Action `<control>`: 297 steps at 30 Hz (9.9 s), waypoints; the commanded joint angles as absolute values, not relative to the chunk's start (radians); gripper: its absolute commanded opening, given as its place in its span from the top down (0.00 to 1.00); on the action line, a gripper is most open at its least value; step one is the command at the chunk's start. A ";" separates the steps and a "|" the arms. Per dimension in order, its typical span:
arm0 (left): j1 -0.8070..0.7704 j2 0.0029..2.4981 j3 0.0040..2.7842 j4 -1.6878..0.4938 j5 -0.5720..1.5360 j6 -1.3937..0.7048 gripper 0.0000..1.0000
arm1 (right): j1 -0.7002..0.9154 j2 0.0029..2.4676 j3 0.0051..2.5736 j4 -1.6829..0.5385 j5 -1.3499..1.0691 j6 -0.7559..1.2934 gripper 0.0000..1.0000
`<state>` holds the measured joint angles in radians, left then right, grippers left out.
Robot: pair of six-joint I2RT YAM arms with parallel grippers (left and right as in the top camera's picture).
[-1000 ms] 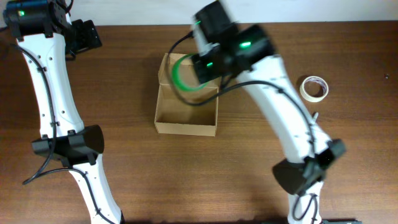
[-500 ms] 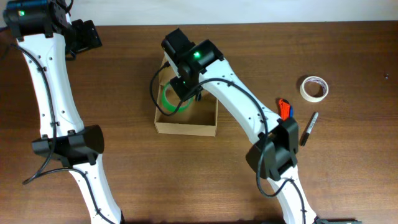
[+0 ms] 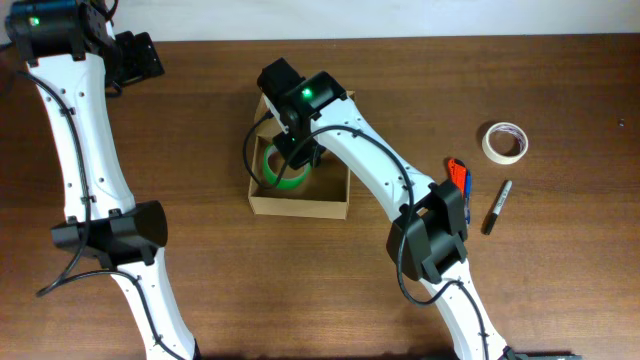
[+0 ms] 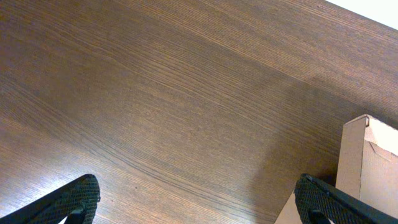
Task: Pack container
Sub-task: 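Lower the green tape into the box and open the right gripper, then grasp the white masking tape roll with the right gripper, then place the white tape into the box beside the green tape, then grasp the orange box cutter with the right gripper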
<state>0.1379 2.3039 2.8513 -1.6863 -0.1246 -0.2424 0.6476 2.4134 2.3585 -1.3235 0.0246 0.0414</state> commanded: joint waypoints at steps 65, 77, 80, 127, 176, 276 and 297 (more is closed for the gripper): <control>0.141 2.302 2.848 -1.687 -0.132 -0.230 0.00 | -0.360 2.186 1.999 -1.291 0.032 0.410 0.46; 0.141 2.302 2.848 -1.687 -0.132 -0.230 0.00 | -0.360 2.334 1.999 -1.213 0.030 0.401 0.46; 0.141 2.302 2.848 -1.687 -0.132 -0.230 0.00 | -0.360 2.356 1.999 -1.194 0.029 0.398 0.46; 0.141 2.302 2.848 -1.687 -0.132 -0.230 0.00 | 0.525 1.975 2.421 -1.441 0.053 -0.101 0.96; 0.141 2.302 2.848 -1.687 -0.132 -0.230 0.00 | 0.635 2.449 2.303 -1.274 -0.054 0.010 0.96; 0.141 2.302 2.848 -1.687 -0.132 -0.230 0.00 | -0.010 1.959 1.305 -0.874 0.038 0.205 0.47; 0.141 2.302 2.848 -1.687 -0.132 -0.230 0.00 | -0.014 2.016 1.305 -0.855 0.038 0.205 0.96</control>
